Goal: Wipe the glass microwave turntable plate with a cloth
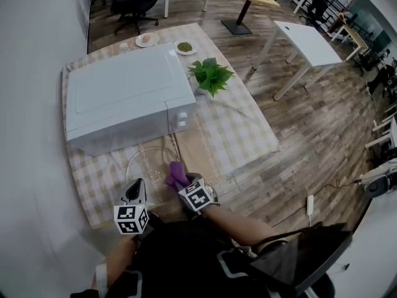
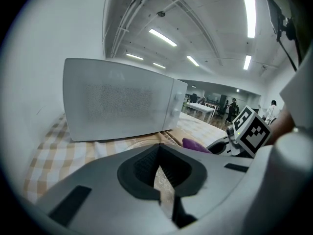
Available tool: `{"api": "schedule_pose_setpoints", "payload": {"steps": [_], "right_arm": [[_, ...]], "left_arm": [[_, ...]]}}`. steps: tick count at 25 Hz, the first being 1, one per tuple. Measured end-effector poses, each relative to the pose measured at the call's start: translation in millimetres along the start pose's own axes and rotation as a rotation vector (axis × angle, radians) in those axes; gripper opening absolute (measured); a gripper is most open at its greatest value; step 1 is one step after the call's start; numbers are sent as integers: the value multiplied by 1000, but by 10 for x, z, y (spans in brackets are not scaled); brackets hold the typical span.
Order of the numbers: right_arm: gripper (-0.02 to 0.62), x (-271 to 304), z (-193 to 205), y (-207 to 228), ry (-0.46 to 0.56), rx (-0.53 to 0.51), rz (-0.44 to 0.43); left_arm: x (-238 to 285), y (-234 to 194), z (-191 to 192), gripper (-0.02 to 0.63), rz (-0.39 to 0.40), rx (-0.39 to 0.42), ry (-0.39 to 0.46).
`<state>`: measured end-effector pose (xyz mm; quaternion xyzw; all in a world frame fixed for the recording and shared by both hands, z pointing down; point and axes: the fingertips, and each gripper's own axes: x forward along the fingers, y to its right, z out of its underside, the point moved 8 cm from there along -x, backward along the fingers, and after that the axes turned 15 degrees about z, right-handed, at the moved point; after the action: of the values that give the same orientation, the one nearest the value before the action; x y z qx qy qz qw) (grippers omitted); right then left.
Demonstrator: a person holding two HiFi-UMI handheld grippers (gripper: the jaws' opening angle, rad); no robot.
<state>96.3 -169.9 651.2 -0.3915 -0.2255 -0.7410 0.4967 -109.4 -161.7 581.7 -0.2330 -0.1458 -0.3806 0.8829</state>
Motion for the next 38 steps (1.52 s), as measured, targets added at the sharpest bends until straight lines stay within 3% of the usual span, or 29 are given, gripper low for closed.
{"api": "schedule_pose_setpoints", "payload": {"steps": [8,15,27,30,34,38], "right_arm": [[137,-50,59,156,9,26,14],[137,-97,-30,172,41,18,-57],[135,-487,-717,336,294,-169,-245],[133,-670,-900,350,351,-145,-267],[132,-969,-1114,284,440,-87,-280],[130,-1278,-1263,165,525,-70,-229]], "left_arm": [[28,9,-53,3,-9,7,0],[38,67,-103,3,-29,-4,32],[-456,302,-422,3,-249,-3,131],[-675,385,-519,3,-275,-16,190],[-941,442,-603,3,-287,27,256],[-1216,441,-667,3,-271,51,290]]}}
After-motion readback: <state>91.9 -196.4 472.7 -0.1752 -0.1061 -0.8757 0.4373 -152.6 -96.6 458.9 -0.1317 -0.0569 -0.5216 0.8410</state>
